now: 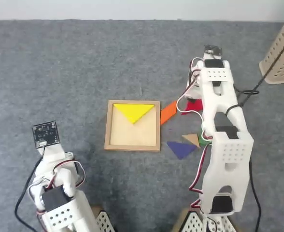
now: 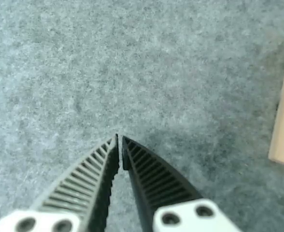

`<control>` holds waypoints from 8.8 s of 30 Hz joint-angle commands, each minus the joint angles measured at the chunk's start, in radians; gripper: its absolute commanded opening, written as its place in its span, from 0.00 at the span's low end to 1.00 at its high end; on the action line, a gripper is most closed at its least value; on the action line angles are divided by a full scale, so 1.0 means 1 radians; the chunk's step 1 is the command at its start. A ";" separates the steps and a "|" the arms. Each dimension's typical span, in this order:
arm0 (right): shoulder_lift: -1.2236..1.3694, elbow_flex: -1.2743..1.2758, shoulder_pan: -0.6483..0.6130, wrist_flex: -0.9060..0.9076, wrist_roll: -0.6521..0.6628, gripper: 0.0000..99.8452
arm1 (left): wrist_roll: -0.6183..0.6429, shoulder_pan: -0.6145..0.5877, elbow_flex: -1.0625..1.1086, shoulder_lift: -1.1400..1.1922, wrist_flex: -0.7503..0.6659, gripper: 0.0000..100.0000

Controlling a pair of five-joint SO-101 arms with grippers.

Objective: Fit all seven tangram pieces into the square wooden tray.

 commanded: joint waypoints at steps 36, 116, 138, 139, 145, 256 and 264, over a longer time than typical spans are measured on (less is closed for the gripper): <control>-0.189 0.252 -0.093 -0.012 0.666 0.28 | 0.009 0.002 -0.008 -0.003 0.003 0.01; -0.564 0.655 -0.127 -0.216 0.269 0.21 | 0.009 0.002 -0.008 -0.003 0.003 0.01; -0.165 0.408 -0.087 -0.142 0.295 0.29 | 0.009 0.002 -0.008 -0.003 0.003 0.01; -0.165 0.410 -0.093 -0.142 0.295 0.29 | 0.009 0.002 -0.008 -0.003 0.003 0.01; -0.165 0.410 -0.091 -0.140 0.288 0.20 | 0.009 0.002 -0.008 -0.003 0.003 0.01; -0.213 0.353 0.036 -0.130 0.264 0.30 | 0.009 0.002 -0.008 -0.003 0.003 0.01; -0.042 0.215 -0.005 -0.025 0.267 0.30 | 0.009 0.002 -0.008 -0.003 0.003 0.01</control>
